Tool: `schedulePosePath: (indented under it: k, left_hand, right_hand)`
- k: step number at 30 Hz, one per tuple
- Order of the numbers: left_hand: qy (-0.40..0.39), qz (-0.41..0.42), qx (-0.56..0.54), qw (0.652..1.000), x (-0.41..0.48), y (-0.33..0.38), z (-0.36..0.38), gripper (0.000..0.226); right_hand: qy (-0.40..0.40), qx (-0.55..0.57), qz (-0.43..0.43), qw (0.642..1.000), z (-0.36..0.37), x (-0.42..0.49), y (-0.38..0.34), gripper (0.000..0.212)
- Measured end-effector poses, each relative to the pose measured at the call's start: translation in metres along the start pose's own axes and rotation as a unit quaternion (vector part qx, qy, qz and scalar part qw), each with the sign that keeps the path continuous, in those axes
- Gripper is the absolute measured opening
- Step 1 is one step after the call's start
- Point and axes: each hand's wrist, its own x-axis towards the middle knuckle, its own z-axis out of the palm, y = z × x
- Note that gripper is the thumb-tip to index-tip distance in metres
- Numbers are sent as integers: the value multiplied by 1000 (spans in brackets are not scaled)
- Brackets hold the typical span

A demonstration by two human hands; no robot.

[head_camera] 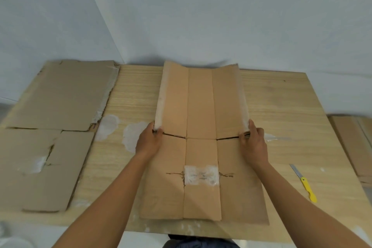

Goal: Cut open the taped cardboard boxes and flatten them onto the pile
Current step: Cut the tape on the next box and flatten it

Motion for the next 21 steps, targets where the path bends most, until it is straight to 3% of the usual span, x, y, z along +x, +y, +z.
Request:
schedulePosePath:
  k: [9, 21]
  left_hand:
    - [100, 74, -1, 992, -3, 6, -10, 12]
    - [163, 196, -20, 967, 6, -33, -155, 7]
  right_hand:
    - [21, 60, -23, 998, 0, -9, -23, 56]
    - [46, 113, -93, 988, 49, -56, -143, 54]
